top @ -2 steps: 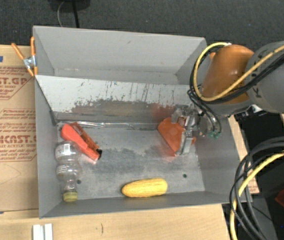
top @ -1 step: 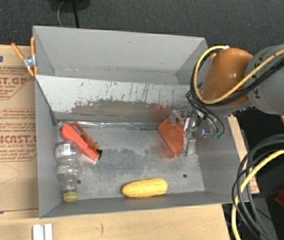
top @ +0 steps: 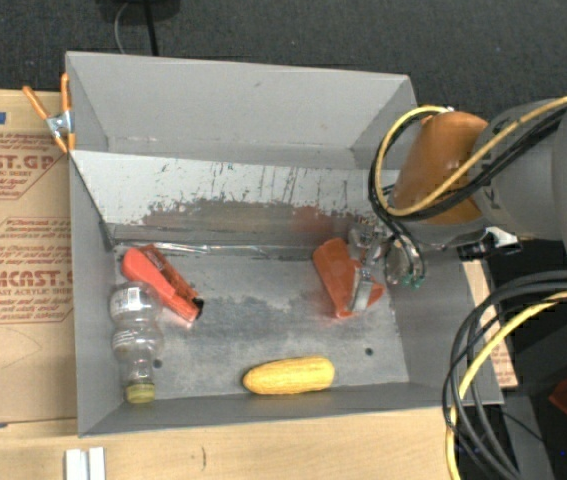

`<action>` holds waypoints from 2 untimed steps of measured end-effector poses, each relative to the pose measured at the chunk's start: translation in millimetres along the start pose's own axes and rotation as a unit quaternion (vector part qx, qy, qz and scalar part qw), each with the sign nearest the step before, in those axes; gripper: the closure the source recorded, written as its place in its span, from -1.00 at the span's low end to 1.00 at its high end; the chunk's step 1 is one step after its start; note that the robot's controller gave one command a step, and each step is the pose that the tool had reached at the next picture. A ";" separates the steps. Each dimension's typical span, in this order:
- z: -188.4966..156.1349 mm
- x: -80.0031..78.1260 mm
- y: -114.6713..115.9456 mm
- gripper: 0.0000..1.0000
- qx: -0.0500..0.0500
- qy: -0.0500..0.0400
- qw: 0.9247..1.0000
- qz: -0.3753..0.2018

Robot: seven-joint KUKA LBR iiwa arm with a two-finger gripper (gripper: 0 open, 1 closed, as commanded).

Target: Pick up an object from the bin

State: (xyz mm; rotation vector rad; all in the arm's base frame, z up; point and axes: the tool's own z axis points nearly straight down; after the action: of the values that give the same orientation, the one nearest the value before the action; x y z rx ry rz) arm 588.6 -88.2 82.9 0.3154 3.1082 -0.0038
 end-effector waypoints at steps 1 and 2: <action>0.1 -0.1 -0.1 1.00 0.000 0.000 1.000 0.000; 0.4 -0.5 -0.7 1.00 0.000 0.000 1.000 0.007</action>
Offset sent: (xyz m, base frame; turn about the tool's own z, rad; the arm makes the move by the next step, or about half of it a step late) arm -0.0018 0.0010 -0.0120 0.0634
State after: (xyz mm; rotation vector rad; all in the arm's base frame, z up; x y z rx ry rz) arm 588.9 -88.9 82.5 0.3375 3.1052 -0.0046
